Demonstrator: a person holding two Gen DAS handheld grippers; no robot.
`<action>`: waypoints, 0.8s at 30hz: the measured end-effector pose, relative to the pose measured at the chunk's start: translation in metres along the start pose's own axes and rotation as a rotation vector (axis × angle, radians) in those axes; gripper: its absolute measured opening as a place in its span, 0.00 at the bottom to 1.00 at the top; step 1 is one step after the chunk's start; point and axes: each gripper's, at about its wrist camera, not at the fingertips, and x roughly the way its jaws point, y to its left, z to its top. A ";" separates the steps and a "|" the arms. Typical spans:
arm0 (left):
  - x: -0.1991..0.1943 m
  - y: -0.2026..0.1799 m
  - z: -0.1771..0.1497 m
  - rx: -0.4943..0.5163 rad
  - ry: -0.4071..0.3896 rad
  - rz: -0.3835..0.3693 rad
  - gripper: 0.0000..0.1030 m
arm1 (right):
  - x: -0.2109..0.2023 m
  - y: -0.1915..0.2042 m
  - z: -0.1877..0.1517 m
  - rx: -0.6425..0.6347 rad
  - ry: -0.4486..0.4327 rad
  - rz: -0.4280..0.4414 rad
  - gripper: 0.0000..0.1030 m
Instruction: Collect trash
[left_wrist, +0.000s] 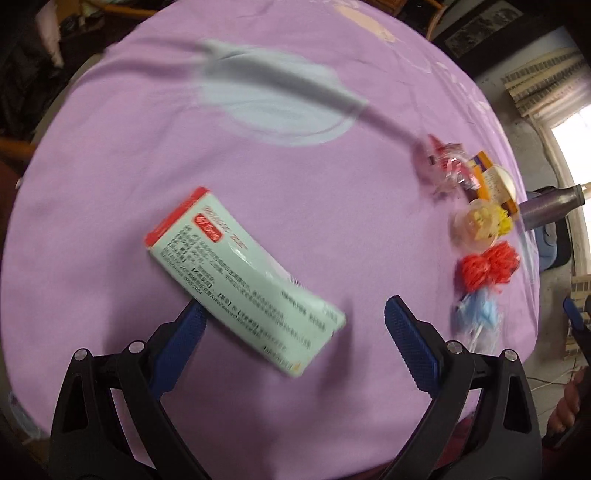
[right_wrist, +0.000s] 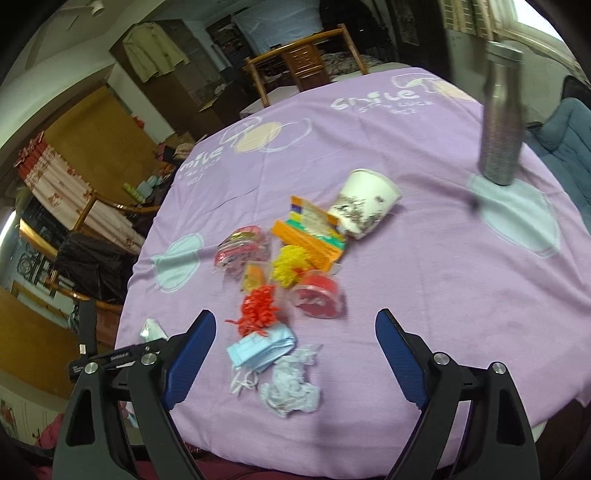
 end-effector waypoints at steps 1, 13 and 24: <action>0.001 -0.011 0.006 0.033 -0.016 0.006 0.91 | -0.004 -0.005 0.000 0.012 -0.007 -0.008 0.84; 0.004 -0.024 0.014 0.117 -0.042 0.125 0.89 | 0.002 -0.014 -0.003 0.019 0.015 -0.014 0.84; -0.003 -0.035 0.017 0.160 -0.109 0.102 0.42 | 0.013 -0.011 0.006 0.015 0.021 0.006 0.84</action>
